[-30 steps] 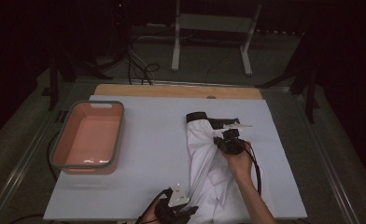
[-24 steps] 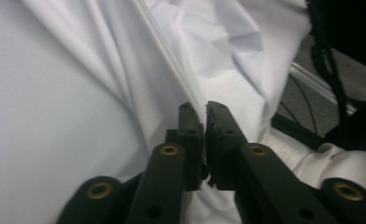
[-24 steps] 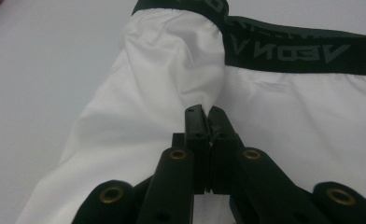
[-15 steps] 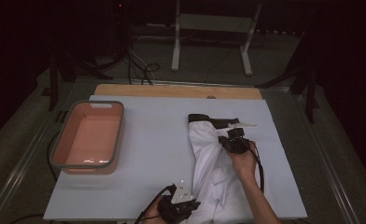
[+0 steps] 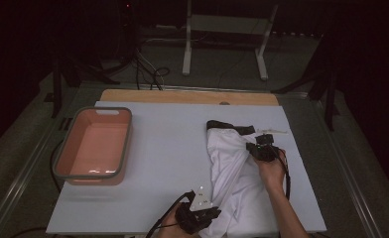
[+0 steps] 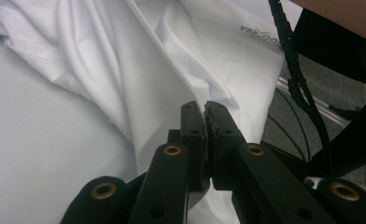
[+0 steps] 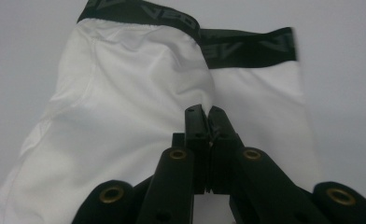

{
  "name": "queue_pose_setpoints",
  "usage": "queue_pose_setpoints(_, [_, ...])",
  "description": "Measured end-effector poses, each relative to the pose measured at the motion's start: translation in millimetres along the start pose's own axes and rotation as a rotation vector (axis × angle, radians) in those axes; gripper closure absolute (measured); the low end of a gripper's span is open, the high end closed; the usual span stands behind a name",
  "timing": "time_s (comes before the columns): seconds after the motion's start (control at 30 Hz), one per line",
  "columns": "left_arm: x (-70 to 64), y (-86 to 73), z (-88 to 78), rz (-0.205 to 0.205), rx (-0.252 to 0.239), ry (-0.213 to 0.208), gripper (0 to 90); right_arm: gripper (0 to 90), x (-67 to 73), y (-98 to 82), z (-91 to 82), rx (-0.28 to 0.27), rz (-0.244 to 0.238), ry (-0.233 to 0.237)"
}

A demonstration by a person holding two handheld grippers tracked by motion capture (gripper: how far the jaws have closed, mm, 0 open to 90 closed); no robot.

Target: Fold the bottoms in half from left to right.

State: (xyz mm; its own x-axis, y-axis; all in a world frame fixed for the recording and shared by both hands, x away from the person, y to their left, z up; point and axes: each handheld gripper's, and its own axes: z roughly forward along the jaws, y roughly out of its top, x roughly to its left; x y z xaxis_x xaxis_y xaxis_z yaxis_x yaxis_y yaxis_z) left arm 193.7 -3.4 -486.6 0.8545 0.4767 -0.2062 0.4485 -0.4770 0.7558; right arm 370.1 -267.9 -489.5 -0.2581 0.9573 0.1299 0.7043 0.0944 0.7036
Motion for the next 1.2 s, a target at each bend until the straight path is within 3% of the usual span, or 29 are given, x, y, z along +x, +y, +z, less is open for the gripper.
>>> queue_pose_setpoints(0.27, [-1.9, 2.9, 5.5, 0.005, -0.004, -0.011, 86.7, 89.2, -21.3, -2.5, -9.6, -0.014, 0.021, -0.034])
queue_pose_setpoints(0.73, [-5.3, 12.0, 14.8, 0.019, -0.014, -0.016, 88.1, 89.1, -39.1, -7.0, -25.2, -0.06, 0.021, -0.123])
queue_pose_setpoints(0.97, [-6.1, 13.0, 17.6, 0.023, -0.008, -0.019, 88.1, 89.1, -45.1, -16.8, -10.1, 0.002, 0.018, -0.106])
queue_pose_setpoints(1.2, [-8.1, 14.6, 19.1, 0.024, -0.013, -0.029, 88.1, 89.0, -45.7, -18.0, -4.6, 0.009, -0.004, -0.077])
